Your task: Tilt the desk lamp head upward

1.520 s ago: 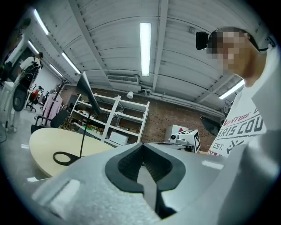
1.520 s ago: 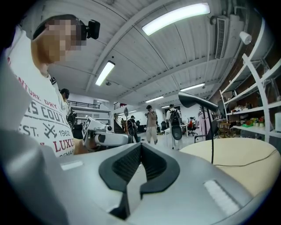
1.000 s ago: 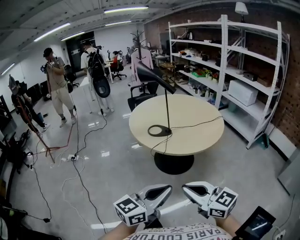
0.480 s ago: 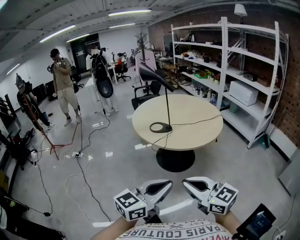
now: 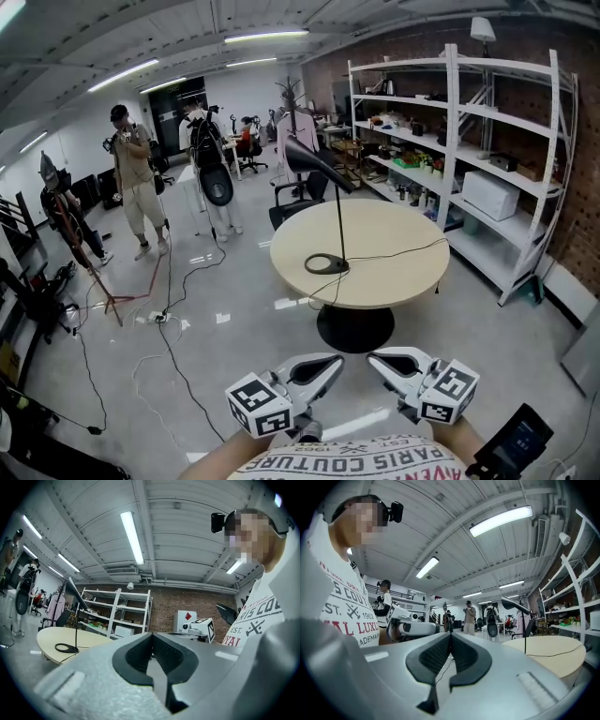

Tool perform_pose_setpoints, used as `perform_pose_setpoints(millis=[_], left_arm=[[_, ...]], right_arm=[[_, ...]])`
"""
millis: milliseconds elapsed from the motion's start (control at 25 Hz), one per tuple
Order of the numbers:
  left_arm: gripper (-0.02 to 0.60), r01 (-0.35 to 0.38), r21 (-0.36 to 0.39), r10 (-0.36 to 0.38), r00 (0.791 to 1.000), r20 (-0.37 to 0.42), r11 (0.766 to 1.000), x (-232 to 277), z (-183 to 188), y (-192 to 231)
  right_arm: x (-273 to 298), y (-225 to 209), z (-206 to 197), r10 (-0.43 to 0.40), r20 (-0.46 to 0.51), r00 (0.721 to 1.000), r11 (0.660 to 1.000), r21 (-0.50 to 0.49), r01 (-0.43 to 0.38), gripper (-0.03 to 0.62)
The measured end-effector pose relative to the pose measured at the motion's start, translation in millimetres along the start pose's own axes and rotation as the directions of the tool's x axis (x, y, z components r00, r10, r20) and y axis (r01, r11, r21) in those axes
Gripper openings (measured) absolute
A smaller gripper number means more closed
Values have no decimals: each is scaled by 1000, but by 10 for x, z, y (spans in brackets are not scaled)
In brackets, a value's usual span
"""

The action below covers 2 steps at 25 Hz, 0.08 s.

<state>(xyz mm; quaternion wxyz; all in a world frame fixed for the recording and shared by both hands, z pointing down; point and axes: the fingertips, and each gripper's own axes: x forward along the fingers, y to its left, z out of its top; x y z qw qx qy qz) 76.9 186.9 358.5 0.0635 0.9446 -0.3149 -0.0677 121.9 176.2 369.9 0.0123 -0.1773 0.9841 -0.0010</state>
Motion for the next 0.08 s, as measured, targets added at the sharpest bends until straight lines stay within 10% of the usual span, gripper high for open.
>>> perform_pose_setpoints(millis=[80], left_arm=[[0,-3,4,3,1000,6,1000,-12,19,25]], right_arm=[[9,-8,7,-2,3,1000,1000,-4,2,3]])
